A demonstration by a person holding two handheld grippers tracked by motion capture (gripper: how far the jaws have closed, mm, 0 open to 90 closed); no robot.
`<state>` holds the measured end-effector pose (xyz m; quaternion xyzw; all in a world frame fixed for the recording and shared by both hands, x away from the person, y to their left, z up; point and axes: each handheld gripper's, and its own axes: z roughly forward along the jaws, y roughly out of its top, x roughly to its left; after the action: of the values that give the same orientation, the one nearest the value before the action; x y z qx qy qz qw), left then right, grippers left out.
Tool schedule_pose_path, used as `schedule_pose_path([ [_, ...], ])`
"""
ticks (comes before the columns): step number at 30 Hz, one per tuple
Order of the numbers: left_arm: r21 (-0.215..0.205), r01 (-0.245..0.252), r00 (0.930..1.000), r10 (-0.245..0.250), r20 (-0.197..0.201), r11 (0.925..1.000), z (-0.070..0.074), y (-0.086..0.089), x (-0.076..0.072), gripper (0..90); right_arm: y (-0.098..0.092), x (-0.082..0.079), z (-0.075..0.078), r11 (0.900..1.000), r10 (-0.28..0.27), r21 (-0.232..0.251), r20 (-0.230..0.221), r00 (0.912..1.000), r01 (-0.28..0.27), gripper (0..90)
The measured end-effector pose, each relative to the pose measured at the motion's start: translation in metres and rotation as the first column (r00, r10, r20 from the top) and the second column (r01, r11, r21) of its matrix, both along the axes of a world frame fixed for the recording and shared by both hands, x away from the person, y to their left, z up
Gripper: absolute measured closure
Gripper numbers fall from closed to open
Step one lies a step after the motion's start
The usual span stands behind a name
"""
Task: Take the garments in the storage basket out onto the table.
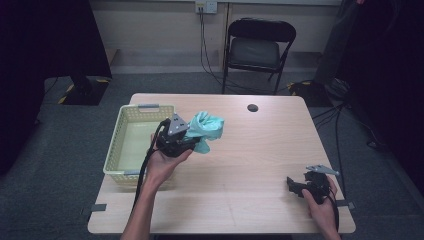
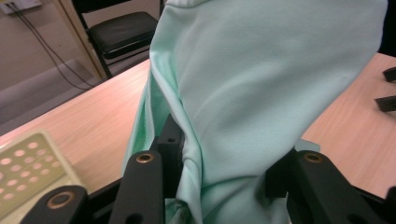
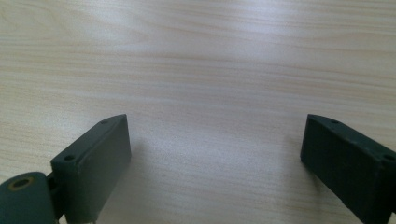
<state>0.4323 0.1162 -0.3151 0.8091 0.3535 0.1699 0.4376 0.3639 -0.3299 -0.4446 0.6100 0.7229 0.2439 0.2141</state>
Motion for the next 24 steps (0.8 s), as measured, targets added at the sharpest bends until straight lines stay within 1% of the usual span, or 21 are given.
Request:
schedule_pose_path([
  [1, -0.001, 0.000, 1.0000, 0.000, 0.004, 1.0000, 0.000, -0.002, -0.001, 61.0, 0.000, 0.000, 0.000, 1.000, 0.000, 0.000, 0.000, 1.0000, 0.000, 7.4],
  [3, -0.007, 0.008, 1.0000, -0.008, -0.001, 0.9999, -0.002, -0.005, -0.001, 60.9, 0.000, 0.000, 0.000, 1.000, 0.000, 0.000, 0.000, 1.0000, 0.000, 7.4],
  [4, -0.006, 0.009, 1.0000, -0.009, 0.001, 0.9999, -0.002, -0.007, -0.002, 60.9, 0.000, 0.000, 0.000, 1.000, 0.000, 0.000, 0.000, 1.0000, 0.000, 7.4],
  [12, 0.015, 0.042, 0.9991, -0.042, -0.012, 0.9990, -0.008, -0.024, -0.004, 60.9, 0.000, 0.000, 0.000, 1.000, 0.000, 0.000, 0.000, 1.0000, 0.000, 7.4],
  [14, 0.015, 0.047, 0.9988, -0.046, -0.016, 0.9988, -0.010, -0.029, -0.004, 60.9, 0.000, 0.000, 0.000, 1.000, 0.000, 0.000, 0.000, 1.0000, 0.000, 7.4],
  [16, 0.008, 0.058, 0.9981, -0.058, -0.021, 0.9983, -0.015, -0.033, -0.004, 60.9, 0.000, 0.000, 0.000, 1.000, 0.000, 0.000, 0.000, 1.0000, 0.000, 7.4],
  [21, 0.027, 0.076, 0.9962, -0.075, -0.045, 0.9967, -0.025, -0.043, -0.003, 60.9, 0.000, 0.000, 0.000, 1.000, 0.000, 0.000, 0.000, 1.0000, 0.000, 7.4],
  [24, 0.037, 0.087, 0.9950, -0.085, -0.051, 0.9955, -0.030, -0.049, -0.003, 60.8, 0.000, 0.000, 0.000, 1.000, 0.000, 0.000, 0.000, 1.0000, 0.000, 7.4],
])
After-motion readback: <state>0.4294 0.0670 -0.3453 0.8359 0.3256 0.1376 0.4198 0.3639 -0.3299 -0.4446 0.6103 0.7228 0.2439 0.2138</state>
